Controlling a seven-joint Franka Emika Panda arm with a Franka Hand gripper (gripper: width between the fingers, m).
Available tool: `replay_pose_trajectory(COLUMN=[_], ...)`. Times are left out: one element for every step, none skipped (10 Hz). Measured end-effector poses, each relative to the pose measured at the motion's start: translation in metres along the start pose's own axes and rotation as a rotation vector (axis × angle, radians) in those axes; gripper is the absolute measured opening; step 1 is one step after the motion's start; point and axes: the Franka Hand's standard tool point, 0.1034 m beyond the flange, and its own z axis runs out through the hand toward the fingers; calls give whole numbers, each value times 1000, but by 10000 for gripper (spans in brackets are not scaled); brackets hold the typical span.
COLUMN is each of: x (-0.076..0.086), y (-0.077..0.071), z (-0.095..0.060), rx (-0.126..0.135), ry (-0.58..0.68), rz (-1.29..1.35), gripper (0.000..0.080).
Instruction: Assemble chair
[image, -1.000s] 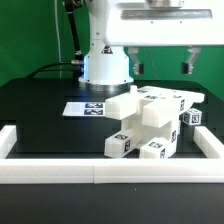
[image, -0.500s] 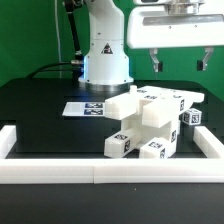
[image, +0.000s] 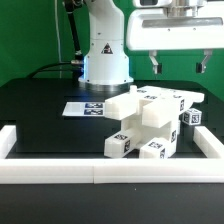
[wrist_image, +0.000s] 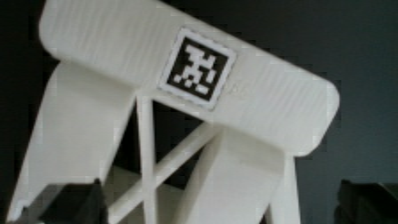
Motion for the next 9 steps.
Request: replay_pose_trajectory(x=[-25, -40, -46, -55, -57, -56, -56, -56, -57], y=[-13, -22, -26, -33, -35, -34, -34, -34, -35], z=[9, 16, 20, 27, 30, 29, 29, 29, 30], rx=[-4, -10, -14, -17, -18, -17, -17, -17, -18], ry=[-6, -17, -17, -11, -9, -7, -7, -7, -7], rz=[31, 25, 38, 52, 46, 48, 49, 48, 46], gripper=[649, 649, 649, 649, 649, 649, 649, 649, 649])
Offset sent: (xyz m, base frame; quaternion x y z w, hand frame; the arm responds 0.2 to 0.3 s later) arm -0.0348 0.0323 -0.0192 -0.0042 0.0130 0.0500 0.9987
